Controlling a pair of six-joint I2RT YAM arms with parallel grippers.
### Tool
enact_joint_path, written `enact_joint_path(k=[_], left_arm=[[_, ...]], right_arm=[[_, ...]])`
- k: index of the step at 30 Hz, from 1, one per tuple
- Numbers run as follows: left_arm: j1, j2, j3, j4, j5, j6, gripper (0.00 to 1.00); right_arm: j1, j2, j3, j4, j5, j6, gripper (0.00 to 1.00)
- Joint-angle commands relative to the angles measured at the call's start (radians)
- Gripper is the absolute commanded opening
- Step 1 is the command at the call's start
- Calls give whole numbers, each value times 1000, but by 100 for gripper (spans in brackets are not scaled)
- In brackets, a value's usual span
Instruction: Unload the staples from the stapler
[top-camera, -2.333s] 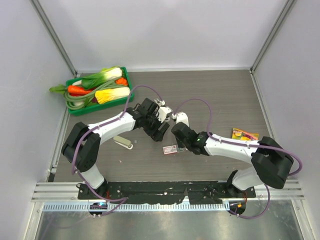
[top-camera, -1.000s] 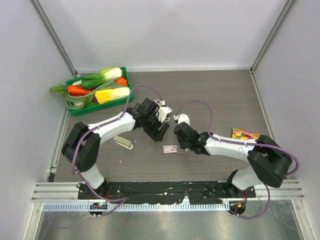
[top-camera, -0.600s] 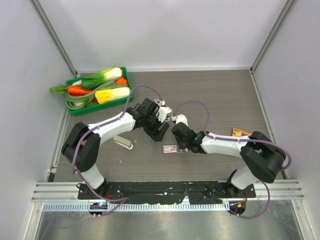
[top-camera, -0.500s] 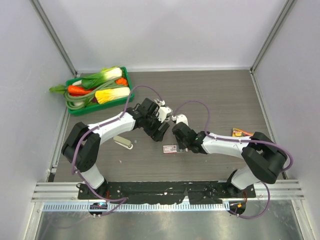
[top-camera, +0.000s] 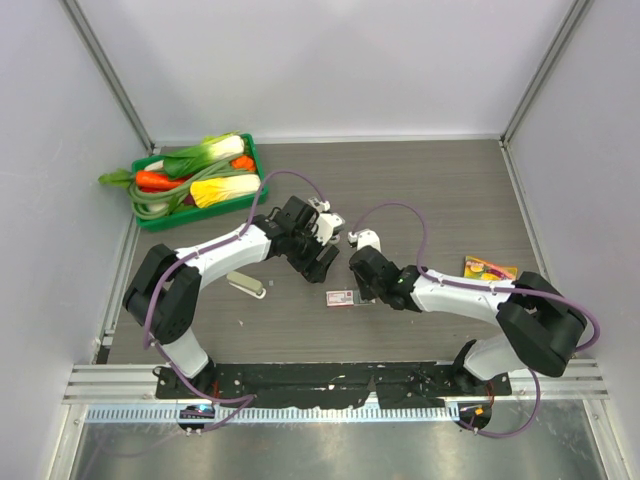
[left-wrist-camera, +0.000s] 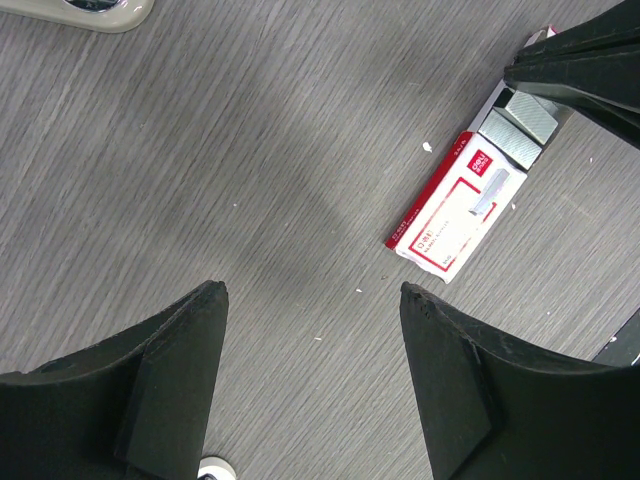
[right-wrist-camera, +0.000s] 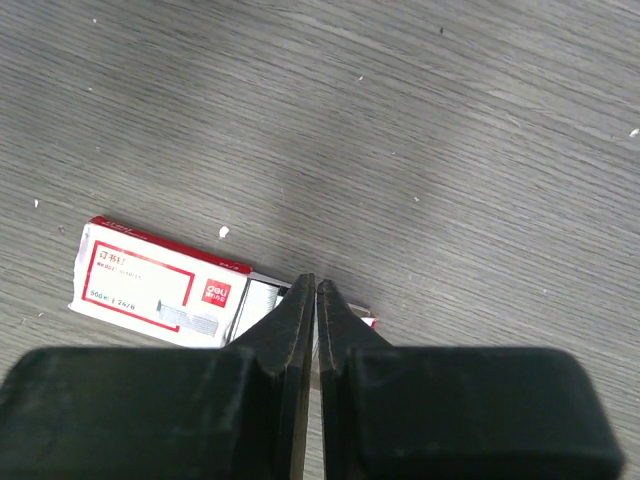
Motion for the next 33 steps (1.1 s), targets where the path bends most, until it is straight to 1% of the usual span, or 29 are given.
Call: enact_joint_path(k=[1, 6, 10, 17, 22, 28, 32, 33], left_arm=[[4, -33, 13, 21, 8, -4, 73], [4, -35, 11, 18, 8, -2, 73], [4, -35, 10, 18, 5, -1, 73], [4, -37, 8, 21, 6, 1, 73], [4, -33, 13, 20, 5, -1, 73], [4, -38, 14, 15, -1, -1, 73], [4, -38, 13, 15, 5, 1, 73], [4, -38, 10, 15, 6, 4, 73]], right_arm=[[1, 2, 27, 30, 55, 2, 10], [-1, 30, 58, 54, 75, -12, 11], [-1, 53, 55, 59, 26, -9, 11], [4, 21, 15, 30, -51, -6, 9], [2, 15, 21, 19, -20, -18, 9], [2, 38, 79, 17, 26, -26, 11], [1, 7, 73, 1, 82, -11, 14], [-4, -5, 72, -16, 96, 3, 18]])
